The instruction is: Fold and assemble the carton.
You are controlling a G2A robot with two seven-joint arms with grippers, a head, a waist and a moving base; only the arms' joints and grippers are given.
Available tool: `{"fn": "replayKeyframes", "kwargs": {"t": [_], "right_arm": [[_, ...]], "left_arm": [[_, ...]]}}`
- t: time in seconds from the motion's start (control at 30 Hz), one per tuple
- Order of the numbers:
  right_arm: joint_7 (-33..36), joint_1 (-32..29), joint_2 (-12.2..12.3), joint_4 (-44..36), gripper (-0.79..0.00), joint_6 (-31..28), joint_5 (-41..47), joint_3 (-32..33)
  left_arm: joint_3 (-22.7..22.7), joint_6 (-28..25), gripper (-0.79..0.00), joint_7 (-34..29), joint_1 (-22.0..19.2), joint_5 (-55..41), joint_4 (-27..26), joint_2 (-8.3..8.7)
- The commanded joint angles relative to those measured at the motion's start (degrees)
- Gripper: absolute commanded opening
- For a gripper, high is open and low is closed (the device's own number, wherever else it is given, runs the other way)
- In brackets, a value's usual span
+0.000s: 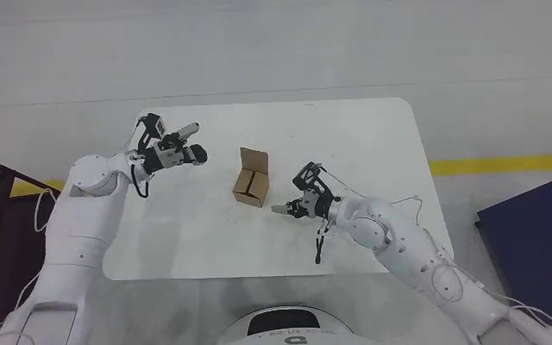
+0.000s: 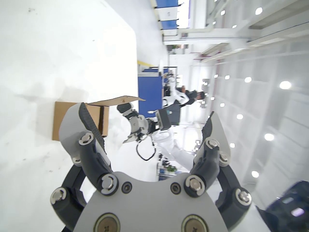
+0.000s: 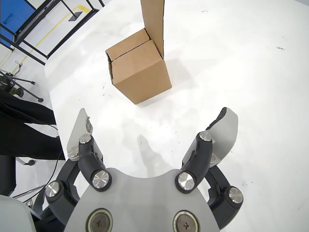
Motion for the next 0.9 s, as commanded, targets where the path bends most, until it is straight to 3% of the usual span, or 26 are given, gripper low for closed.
{"fn": "replayKeyframes", "kwargs": {"t": [0.0, 0.23, 0.37, 0.47, 0.67, 0.87], "right_arm": [[0.01, 0.00, 0.00, 0.00, 0.000, -0.01, -0.01, 0.00], [-0.39, -0.59, -0.30, -0.23, 0.000, -0.18, 0.57, -0.88], [-3.07, 0.23, -1.91, -0.92, 0.000, 6.65, -8.58, -5.80], [-5.20, 1.42, -3.56, 0.39, 0.000, 9.98, -9.41, -8.93], [-8.93, 3.90, -6.03, 5.04, 0.000, 12.50, -8.90, -11.63], [-9.94, 6.17, -8.14, 9.76, 0.000, 15.80, -11.29, -13.83]], "left_arm": [[2.12, -2.77, 0.000, 0.01, -2.17, -2.05, 4.64, -0.93], [11.83, -10.35, 0.000, 4.19, -10.88, -1.43, 17.77, -5.59], [16.70, -11.87, 0.000, 5.40, -14.58, -0.05, 23.85, -8.36], [19.37, -12.17, 0.000, 4.89, -16.30, 0.31, 27.39, -10.16], [22.02, -9.73, 0.000, -0.06, -17.90, -2.32, 32.59, -12.93], [21.33, -10.30, 0.000, -4.13, -18.83, -4.52, 36.37, -13.64]]}}
